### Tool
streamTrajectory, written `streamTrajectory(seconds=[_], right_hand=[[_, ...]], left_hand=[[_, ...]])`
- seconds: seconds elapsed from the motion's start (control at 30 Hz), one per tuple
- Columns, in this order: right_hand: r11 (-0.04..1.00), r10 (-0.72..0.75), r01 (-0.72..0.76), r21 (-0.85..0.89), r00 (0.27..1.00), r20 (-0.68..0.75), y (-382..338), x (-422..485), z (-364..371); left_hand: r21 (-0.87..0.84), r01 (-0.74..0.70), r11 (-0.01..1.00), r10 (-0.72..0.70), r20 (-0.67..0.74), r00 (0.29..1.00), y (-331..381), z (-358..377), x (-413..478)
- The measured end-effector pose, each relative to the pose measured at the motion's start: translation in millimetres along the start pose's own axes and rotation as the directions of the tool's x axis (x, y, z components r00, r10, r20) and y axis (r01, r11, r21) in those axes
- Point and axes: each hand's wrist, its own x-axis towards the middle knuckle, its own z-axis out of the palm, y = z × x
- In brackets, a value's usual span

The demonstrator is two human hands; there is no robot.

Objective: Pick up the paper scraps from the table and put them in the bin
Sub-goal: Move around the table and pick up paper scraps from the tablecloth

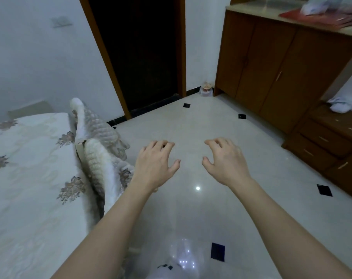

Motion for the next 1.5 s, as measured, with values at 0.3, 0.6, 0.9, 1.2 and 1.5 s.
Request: streamTrajectory(seconds=[0.3, 0.6, 0.9, 1.2, 1.5], right_hand=[[0.994, -0.109, 0.109, 0.011, 0.994, 0.025, 4.3, 119.8, 36.7], [0.981, -0.192, 0.192, 0.006, 0.981, 0.024, -24.8, 294.2, 78.4], [0.964, -0.265, 0.262, 0.043, 0.962, 0.068, -55.5, 415.8, 124.7], [0.94, -0.337, 0.33, 0.08, 0.936, 0.098, -71.9, 536.6, 172.4], [0.896, -0.437, 0.422, 0.138, 0.893, 0.107, -85.6, 716.4, 222.5]], left_hand=[[-0.015, 0.101, 0.995, -0.102, -0.048, 0.994, -48.9, 36.4, 89.9], [-0.04, 0.205, 0.978, -0.208, -0.097, 0.973, -146.7, 66.4, 220.9], [-0.019, 0.293, 0.956, -0.294, -0.087, 0.952, -228.8, 93.8, 305.4], [0.038, 0.386, 0.922, -0.384, -0.064, 0.921, -301.7, 131.4, 381.4], [0.023, 0.52, 0.854, -0.518, -0.072, 0.853, -375.6, 157.1, 511.9]])
